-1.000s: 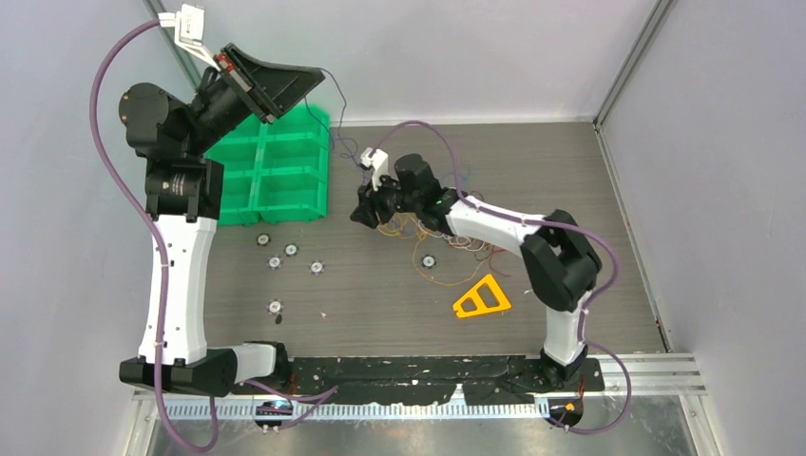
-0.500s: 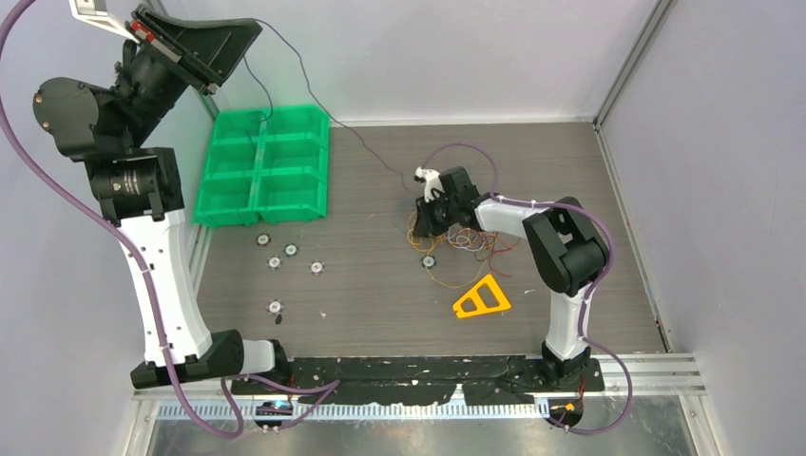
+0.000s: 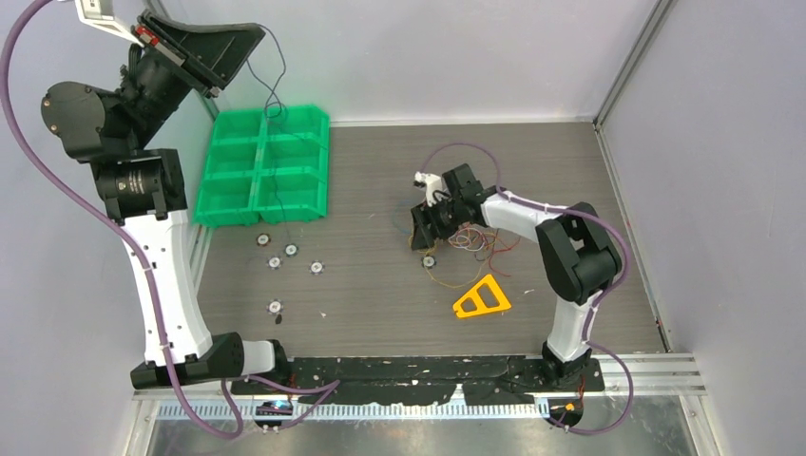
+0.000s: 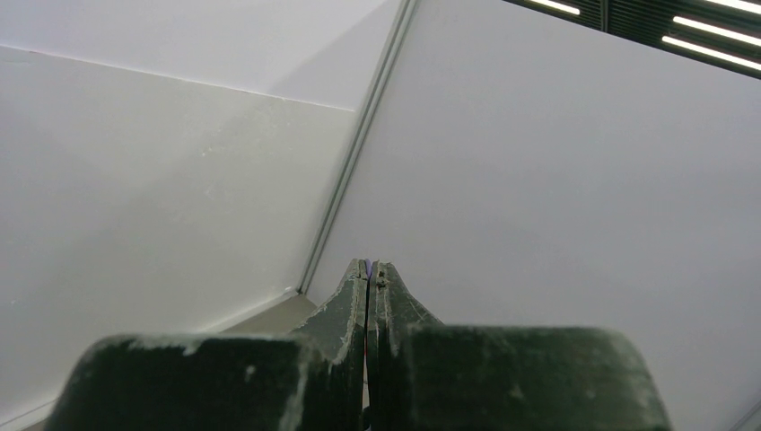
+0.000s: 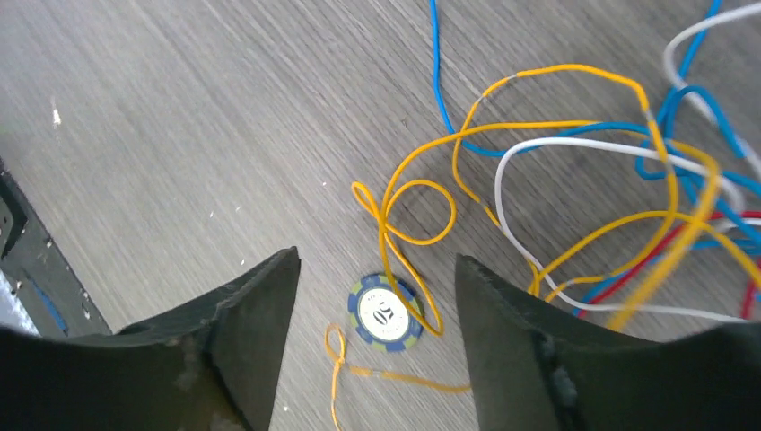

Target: Untangle the cables

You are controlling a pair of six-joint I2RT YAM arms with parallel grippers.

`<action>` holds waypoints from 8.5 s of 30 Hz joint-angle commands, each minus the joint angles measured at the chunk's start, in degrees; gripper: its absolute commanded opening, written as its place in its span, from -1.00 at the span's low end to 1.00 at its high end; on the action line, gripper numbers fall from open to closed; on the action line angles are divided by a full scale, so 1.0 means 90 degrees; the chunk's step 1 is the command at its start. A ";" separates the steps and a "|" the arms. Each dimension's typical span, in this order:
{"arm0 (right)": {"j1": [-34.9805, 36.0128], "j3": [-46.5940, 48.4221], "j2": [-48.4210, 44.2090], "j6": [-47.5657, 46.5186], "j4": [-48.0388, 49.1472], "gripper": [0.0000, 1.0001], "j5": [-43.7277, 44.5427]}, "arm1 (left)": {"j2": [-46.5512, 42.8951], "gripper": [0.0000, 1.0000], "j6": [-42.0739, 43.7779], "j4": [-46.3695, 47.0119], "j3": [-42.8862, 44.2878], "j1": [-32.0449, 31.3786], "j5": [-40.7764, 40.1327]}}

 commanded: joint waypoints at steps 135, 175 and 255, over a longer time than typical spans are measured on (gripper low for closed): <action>-0.1481 0.1882 -0.0718 -0.1920 -0.3900 0.37 -0.1203 | 0.6710 -1.00 0.3386 0.0345 0.1952 0.1237 -0.2372; -0.1617 0.3173 0.0072 -0.2050 -0.4494 0.39 -0.1142 | 0.5849 0.35 0.4931 -0.0763 0.1853 0.1323 -0.3307; -0.1317 0.1877 0.1152 -0.1411 -0.3504 -0.55 0.1609 | 0.0917 -1.00 0.5746 -0.4526 0.1538 -0.2660 -0.0172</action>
